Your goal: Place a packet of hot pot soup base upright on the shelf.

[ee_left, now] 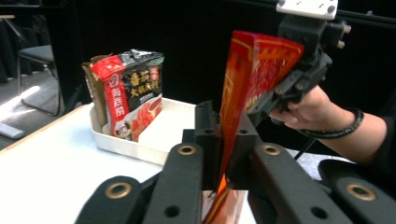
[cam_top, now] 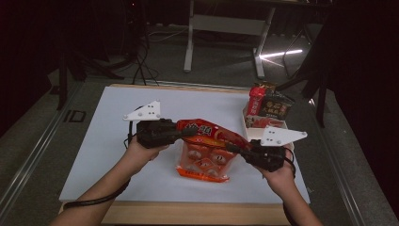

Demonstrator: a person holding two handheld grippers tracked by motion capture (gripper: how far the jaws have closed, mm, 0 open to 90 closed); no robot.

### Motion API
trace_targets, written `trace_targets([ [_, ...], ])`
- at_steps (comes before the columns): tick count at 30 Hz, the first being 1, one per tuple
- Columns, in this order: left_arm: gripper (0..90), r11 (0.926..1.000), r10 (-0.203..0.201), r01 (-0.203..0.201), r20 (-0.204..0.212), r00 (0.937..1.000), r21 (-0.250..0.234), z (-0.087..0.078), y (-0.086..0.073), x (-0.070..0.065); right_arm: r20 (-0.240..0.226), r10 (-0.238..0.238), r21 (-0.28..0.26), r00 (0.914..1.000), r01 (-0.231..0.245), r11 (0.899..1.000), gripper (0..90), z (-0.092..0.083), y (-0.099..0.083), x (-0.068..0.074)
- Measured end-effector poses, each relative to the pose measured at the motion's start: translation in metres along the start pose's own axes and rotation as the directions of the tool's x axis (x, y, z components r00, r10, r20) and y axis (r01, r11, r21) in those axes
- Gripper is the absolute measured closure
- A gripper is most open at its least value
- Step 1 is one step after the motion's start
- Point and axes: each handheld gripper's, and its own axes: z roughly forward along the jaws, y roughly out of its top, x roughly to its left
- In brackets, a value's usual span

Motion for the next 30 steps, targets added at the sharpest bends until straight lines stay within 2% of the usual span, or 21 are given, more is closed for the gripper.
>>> trace_targets([
  [2, 80.0, 0.9999, 0.006, -0.006, 0.002, 1.0, 0.015, 0.0, -0.002, 0.0, -0.003, -0.015, 0.004, 0.9999, 0.015, 1.0, 90.0, -0.002, 0.004, 0.0],
  [6, 78.2, 0.9999, 0.008, -0.008, -0.013, 0.9999, 0.015, 0.0, -0.006, 0.0, -0.004, -0.023, 0.015, 0.9997, 0.023, 1.0, 90.0, -0.005, 0.011, -0.002],
  [10, 71.7, 1.0, -0.005, 0.005, -0.017, 0.9999, -0.002, -0.001, -0.007, 0.002, 0.002, -0.034, 0.018, 0.9994, 0.034, 0.999, 90.0, -0.007, 0.014, -0.003],
  [12, 64.8, 0.9999, -0.011, 0.011, -0.025, 0.9996, -0.009, -0.003, -0.009, 0.003, 0.004, -0.032, 0.011, 0.9995, 0.032, 0.999, 90.0, -0.009, 0.016, -0.004],
  [16, 42.4, 0.9992, -0.035, 0.034, -0.057, 0.9978, -0.02, -0.006, -0.013, 0.004, 0.005, -0.025, -0.001, 0.9997, 0.025, 1.0, 90.0, -0.013, 0.019, -0.007],
  [19, 28.8, 0.9972, -0.066, 0.063, -0.061, 0.996, -0.041, -0.009, -0.016, 0.005, 0.02, -0.034, -0.012, 0.9992, 0.034, 0.999, 90.0, -0.017, 0.024, -0.009],
  [21, 19.8, 0.9962, -0.069, 0.067, -0.038, 0.9969, -0.055, -0.011, -0.019, 0.006, 0.029, -0.036, -0.021, 0.9989, 0.037, 0.999, 90.0, -0.02, 0.029, -0.01],
  [22, 15.8, 0.9962, -0.069, 0.066, -0.051, 0.9964, -0.057, -0.012, -0.02, 0.005, 0.036, -0.04, -0.023, 0.9985, 0.041, 0.999, 90.0, -0.021, 0.031, -0.011],
  [25, 13.9, 0.996, -0.068, 0.064, -0.067, 0.9954, -0.063, -0.012, -0.024, 0.004, 0.059, -0.043, -0.034, 0.9974, 0.045, 0.998, 90.0, -0.026, 0.038, -0.016],
  [28, 2.6, 0.997, -0.063, 0.059, -0.088, 0.9941, -0.05, -0.013, -0.03, 0.003, 0.076, -0.035, -0.051, 0.9965, 0.039, 0.998, 90.0, -0.032, 0.044, -0.022],
  [30, 2.1, 0.9968, -0.066, 0.06, -0.108, 0.992, -0.054, -0.015, -0.036, 0.002, 0.091, -0.03, -0.06, 0.9954, 0.035, 0.998, 90.0, -0.036, 0.048, -0.026],
])
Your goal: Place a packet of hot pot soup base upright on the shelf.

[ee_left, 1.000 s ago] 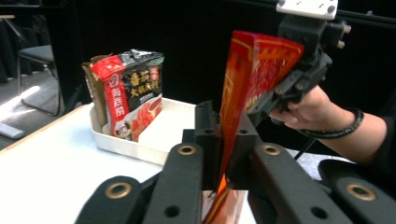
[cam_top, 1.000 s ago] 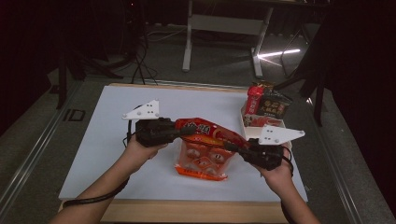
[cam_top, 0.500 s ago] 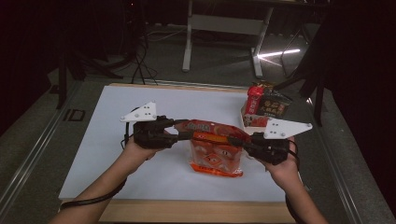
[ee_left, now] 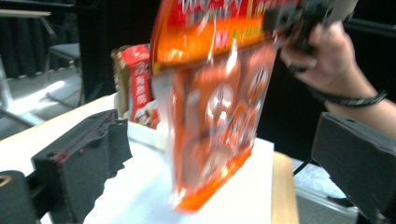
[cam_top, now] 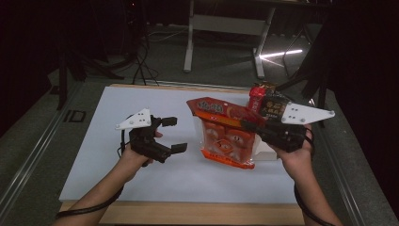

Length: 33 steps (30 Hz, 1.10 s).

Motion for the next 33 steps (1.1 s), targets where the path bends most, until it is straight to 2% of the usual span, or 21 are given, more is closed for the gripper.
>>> trace_targets([
  [3, 2.1, 0.9998, -0.013, 0.013, -0.009, 0.9999, 0.018, -0.004, -0.008, 0.001, 0.02, 0.001, -0.009, 0.9998, -0.001, 1.0, 90.0, -0.004, 0.005, -0.006],
  [10, 2.1, 0.9993, -0.02, 0.023, -0.066, 0.9976, 0.031, -0.016, -0.023, 0.005, 0.081, 0.002, -0.02, 0.9967, 0.0, 1.0, 90.0, -0.015, 0.018, -0.021],
  [19, 2.1, 0.9949, -0.037, 0.047, -0.119, 0.9923, 0.089, -0.034, -0.044, 0.008, 0.168, 0.01, -0.024, 0.9857, -0.006, 1.0, 90.0, -0.033, 0.029, -0.042],
  [24, 2.1, 0.9946, -0.058, 0.071, -0.155, 0.9861, 0.076, -0.05, -0.056, 0.01, 0.208, 0.03, -0.033, 0.9776, -0.023, 0.999, 90.0, -0.044, 0.03, -0.055],
  [26, 2.1, 0.9926, -0.06, 0.077, -0.172, 0.9833, 0.094, -0.054, -0.06, 0.011, 0.216, 0.042, -0.036, 0.9755, -0.035, 0.999, 90.0, -0.047, 0.029, -0.06],
  [27, 2.1, 0.9899, -0.051, 0.075, -0.192, 0.9801, 0.12, -0.055, -0.062, 0.011, 0.227, 0.045, -0.035, 0.9729, -0.038, 0.999, 90.0, -0.049, 0.028, -0.062],
  [28, 2.1, 0.9897, -0.041, 0.068, -0.207, 0.9774, 0.126, -0.056, -0.065, 0.011, 0.233, 0.052, -0.037, 0.9712, -0.044, 0.998, 90.0, -0.051, 0.026, -0.065],
  [31, 2.2, 0.9888, -0.041, 0.073, -0.23, 0.9722, 0.13, -0.06, -0.073, 0.012, 0.249, 0.067, -0.04, 0.9663, -0.059, 0.997, 90.0, -0.055, 0.022, -0.072],
  [33, 2.1, 0.9889, -0.051, 0.082, -0.231, 0.9715, 0.124, -0.061, -0.079, 0.012, 0.254, 0.078, -0.036, 0.964, -0.071, 0.997, 90.0, -0.057, 0.018, -0.076],
])
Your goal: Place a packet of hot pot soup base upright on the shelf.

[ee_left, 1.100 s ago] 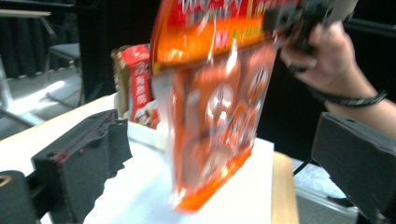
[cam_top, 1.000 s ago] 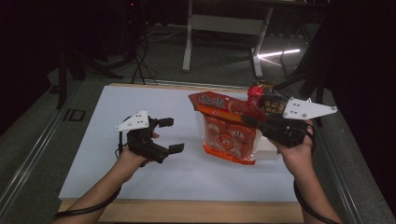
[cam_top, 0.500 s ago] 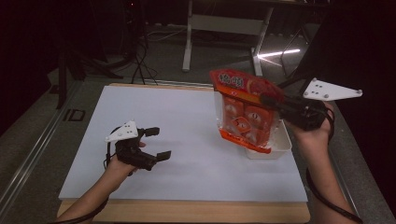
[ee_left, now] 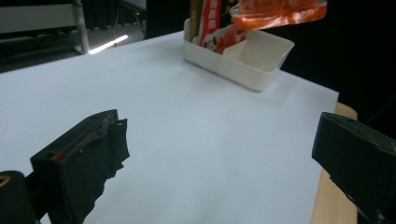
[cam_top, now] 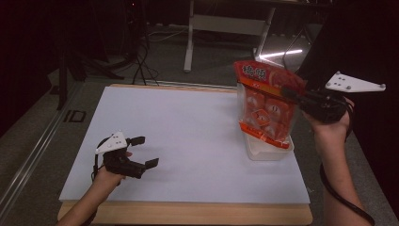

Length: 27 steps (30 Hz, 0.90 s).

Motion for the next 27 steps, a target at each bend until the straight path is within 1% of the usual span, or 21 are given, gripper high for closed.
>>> trace_targets([
  [2, 2.2, 1.0, -0.005, 0.004, 0.008, 1.0, 0.007, 0.001, -0.005, 0.0, 0.005, 0.011, 0.003, 0.9999, -0.011, 1.0, 90.0, -0.001, -0.004, -0.005],
  [3, 2.1, 1.0, -0.005, 0.004, 0.008, 1.0, 0.007, 0.001, -0.005, 0.0, 0.01, 0.012, 0.008, 0.9999, -0.012, 1.0, 90.0, -0.001, -0.006, -0.007],
  [5, 2.1, 1.0, 0.008, -0.008, 0.02, 0.9998, 0.005, 0.003, -0.01, -0.001, 0.016, 0.025, 0.014, 0.9996, -0.026, 1.0, 90.0, -0.001, -0.01, -0.011],
  [10, 2.1, 0.9993, 0.025, -0.024, 0.038, 0.999, -0.031, 0.006, -0.016, -0.002, 0.028, 0.048, 0.035, 0.9984, -0.049, 0.998, 90.0, 0.002, -0.022, -0.021],
  [14, 2.1, 0.9992, 0.015, -0.014, 0.041, 0.999, -0.037, 0.007, -0.019, -0.001, 0.038, 0.06, 0.048, 0.9974, -0.062, 0.997, 90.0, 0.006, -0.031, -0.027],
  [15, 2.2, 0.9991, 0.017, -0.015, 0.042, 0.999, -0.039, 0.007, -0.019, -0.001, 0.029, 0.073, 0.049, 0.9969, -0.074, 0.996, 90.0, 0.007, -0.033, -0.029],
  [18, 2.2, 0.9987, 0.012, -0.01, 0.041, 0.9991, -0.049, 0.007, -0.02, 0.0, 0.031, 0.084, 0.06, 0.996, -0.086, 0.994, 90.0, 0.011, -0.04, -0.035],
  [20, 2.1, 0.9988, 0.005, -0.003, 0.041, 0.9992, -0.049, 0.007, -0.021, 0.001, 0.033, 0.084, 0.068, 0.996, -0.086, 0.994, 90.0, 0.013, -0.044, -0.038],
  [21, 2.1, 0.9988, 0.0, 0.002, 0.043, 0.9991, -0.049, 0.007, -0.021, 0.001, 0.032, 0.092, 0.072, 0.9952, -0.094, 0.993, 90.0, 0.015, -0.046, -0.039],
  [27, 2.2, 0.9989, -0.001, 0.003, 0.042, 0.9991, -0.047, 0.007, -0.023, 0.001, 0.035, 0.111, 0.088, 0.9932, -0.114, 0.99, 90.0, 0.023, -0.06, -0.045],
])
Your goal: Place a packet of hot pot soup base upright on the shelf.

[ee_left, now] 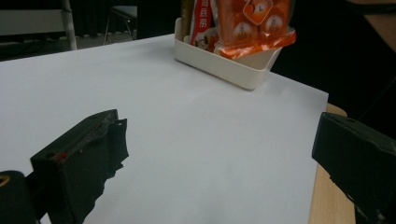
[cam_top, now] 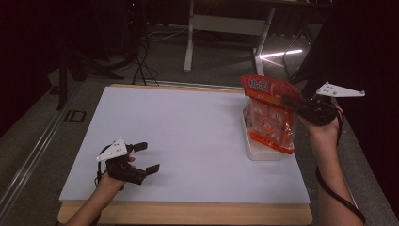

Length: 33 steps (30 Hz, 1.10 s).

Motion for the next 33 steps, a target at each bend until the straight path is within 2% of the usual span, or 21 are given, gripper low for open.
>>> trace_targets([
  [13, 2.1, 0.9999, -0.015, 0.015, 0.006, 0.9999, 0.002, 0.002, -0.003, 0.001, -0.023, 0.06, -0.012, 0.998, -0.06, 0.998, 90.0, 0.01, -0.02, -0.01],
  [18, 2.1, 0.9999, -0.016, 0.016, 0.007, 0.9999, 0.004, 0.002, -0.003, 0.001, -0.022, 0.093, -0.02, 0.9954, -0.094, 0.995, 90.0, 0.009, -0.036, -0.016],
  [21, 2.2, 0.9998, -0.018, 0.018, 0.008, 0.9998, 0.005, 0.002, -0.003, 0.001, -0.015, 0.096, -0.003, 0.9953, -0.096, 0.995, 90.0, 0.009, -0.045, -0.017],
  [26, 2.2, 0.9997, -0.022, 0.022, 0.008, 0.9997, 0.013, 0.004, -0.004, 0.002, -0.026, 0.135, -0.012, 0.9905, -0.135, 0.991, 89.9, 0.006, -0.061, -0.024],
  [33, 2.1, 0.9996, -0.021, 0.021, 0.009, 0.9997, 0.018, 0.005, -0.005, 0.001, 0.001, 0.131, -0.006, 0.9914, -0.131, 0.991, 89.8, 0.001, -0.075, -0.026],
])
